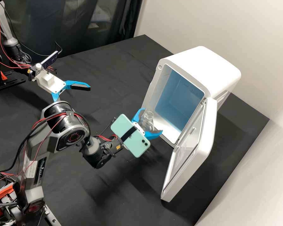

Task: Place the flask in the incubator

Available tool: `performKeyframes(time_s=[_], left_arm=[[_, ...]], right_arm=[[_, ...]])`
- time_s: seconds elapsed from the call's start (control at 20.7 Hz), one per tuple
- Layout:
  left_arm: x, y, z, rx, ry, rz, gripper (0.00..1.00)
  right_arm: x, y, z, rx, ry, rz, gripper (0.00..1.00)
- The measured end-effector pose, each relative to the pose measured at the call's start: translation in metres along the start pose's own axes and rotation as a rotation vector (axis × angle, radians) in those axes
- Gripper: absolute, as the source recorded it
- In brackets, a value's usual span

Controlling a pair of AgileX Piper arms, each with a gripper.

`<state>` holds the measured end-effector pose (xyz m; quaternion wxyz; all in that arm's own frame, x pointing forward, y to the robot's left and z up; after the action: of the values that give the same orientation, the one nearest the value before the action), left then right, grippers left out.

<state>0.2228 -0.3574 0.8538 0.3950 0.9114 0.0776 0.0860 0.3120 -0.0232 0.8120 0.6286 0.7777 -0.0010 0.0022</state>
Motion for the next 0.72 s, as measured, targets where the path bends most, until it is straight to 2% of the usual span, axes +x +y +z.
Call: performKeyframes(time_s=[0.05, 0.14, 0.24, 0.53, 0.72], left_arm=[[0.0, 0.0, -0.001, 0.0, 0.002, 0.0, 1.0], [0.0, 0.0, -0.001, -0.003, 0.006, 0.0, 1.0], [0.0, 0.0, -0.001, -0.003, 0.006, 0.0, 1.0], [0.0, 0.0, -0.001, -0.003, 0.006, 0.0, 1.0], [0.0, 0.0, -0.001, -0.003, 0.006, 0.0, 1.0]], right_arm=[[0.007, -0.003, -0.006, -0.012, 0.014, 0.002, 0.0], [0.021, -0.009, -0.012, -0.034, 0.016, -0.003, 0.0], [0.033, -0.012, -0.011, -0.046, -0.023, -0.007, 0.0], [0.063, -0.015, 0.001, -0.065, -0.125, 0.019, 0.0], [0.078, -0.019, 0.008, -0.108, -0.144, 0.006, 0.0]])
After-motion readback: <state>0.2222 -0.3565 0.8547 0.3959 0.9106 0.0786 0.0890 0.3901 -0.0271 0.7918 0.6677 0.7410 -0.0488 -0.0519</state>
